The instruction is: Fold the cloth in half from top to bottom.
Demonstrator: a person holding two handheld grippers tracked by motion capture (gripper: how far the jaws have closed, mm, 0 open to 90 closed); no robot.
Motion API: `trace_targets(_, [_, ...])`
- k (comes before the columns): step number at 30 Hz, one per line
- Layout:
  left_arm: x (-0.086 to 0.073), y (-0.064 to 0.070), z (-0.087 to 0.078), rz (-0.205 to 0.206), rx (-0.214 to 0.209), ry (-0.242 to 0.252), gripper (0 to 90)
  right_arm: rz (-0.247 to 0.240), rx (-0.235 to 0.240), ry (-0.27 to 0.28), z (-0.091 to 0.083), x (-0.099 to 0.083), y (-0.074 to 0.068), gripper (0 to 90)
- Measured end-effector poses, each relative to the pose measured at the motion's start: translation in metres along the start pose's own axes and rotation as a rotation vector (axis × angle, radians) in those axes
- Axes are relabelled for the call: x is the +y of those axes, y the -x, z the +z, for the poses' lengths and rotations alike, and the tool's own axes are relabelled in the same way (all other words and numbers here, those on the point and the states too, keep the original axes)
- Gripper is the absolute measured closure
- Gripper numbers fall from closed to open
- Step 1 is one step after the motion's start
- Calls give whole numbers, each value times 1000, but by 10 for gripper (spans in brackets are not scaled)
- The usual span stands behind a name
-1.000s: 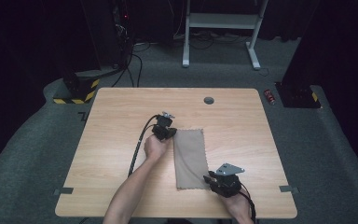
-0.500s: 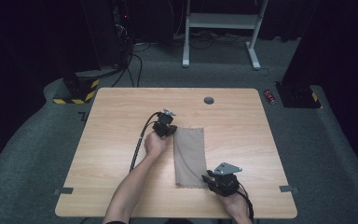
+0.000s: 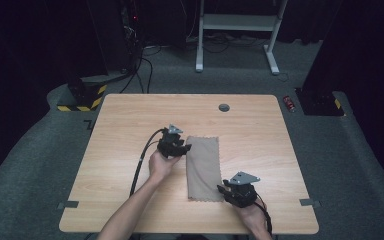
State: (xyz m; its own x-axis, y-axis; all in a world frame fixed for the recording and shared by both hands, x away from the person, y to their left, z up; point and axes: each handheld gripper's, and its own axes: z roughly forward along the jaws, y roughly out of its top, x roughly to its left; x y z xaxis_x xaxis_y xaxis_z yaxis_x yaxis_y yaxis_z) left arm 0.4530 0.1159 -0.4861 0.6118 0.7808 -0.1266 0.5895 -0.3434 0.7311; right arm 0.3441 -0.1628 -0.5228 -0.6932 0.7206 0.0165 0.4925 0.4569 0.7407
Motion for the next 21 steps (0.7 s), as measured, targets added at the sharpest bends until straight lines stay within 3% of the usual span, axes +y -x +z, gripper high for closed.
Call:
trace_targets(3, [-24, 18, -19, 8, -39, -10, 570, 0, -2, 2, 0, 0, 1, 648])
trace_targets(7, [-51, 38, -35, -12, -91, -28, 548, -8, -4, 2, 1, 0, 1, 646])
trace_targets(16, [-75, 74, -38, 29, -94, -85, 551, -4, -12, 2, 1, 0, 0, 643])
trace_targets(21, [-81, 83, -34, 71, -77, -101, 646, -4, -12, 2, 1, 0, 0, 642])
